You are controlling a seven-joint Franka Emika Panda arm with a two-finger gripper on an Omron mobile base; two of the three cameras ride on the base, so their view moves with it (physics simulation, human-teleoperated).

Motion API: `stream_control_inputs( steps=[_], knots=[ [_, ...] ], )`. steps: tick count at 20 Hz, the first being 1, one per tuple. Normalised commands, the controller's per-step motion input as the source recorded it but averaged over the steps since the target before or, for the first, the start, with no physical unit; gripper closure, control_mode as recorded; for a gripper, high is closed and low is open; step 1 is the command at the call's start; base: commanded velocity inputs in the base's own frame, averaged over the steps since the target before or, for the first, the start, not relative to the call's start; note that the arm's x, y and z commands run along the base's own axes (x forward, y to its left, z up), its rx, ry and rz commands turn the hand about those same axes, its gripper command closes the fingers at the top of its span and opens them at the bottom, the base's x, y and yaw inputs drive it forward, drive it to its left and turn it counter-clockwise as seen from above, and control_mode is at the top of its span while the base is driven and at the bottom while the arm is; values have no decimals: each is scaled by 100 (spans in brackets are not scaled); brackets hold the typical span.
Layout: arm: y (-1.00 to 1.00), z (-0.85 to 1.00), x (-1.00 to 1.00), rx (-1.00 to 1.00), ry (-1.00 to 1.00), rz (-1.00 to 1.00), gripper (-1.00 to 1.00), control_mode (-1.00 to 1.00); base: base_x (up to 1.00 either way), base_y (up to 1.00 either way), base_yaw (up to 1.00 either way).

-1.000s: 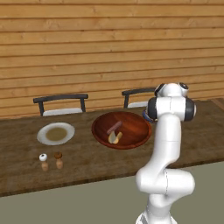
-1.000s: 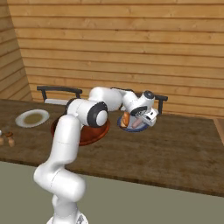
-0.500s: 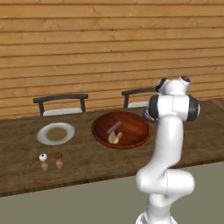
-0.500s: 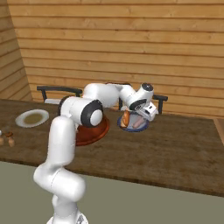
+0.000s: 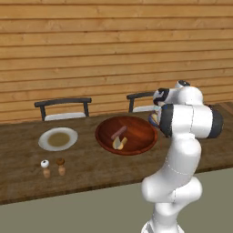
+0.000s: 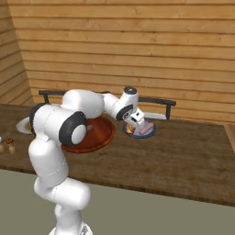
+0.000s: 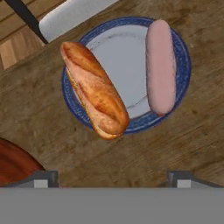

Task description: Place one bun and one sausage from the bowl on each plate.

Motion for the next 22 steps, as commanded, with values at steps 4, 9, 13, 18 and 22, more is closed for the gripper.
stream_control_inputs(
  steps=[4, 9, 13, 18, 22],
  knots=[
    [87, 23, -31, 0, 6, 0, -100, -100, 0, 0, 0],
    [74, 6, -32, 1, 5, 0, -100, -100, 0, 0, 0],
    [57, 0, -20, 8, 4, 0, -100, -100, 0, 0, 0],
    [47, 0, -17, 10, 13, 1, -100, -100, 0, 0, 0],
    [59, -1, -10, 4, 25, 4, -100, -100, 0, 0, 0]
  ],
)
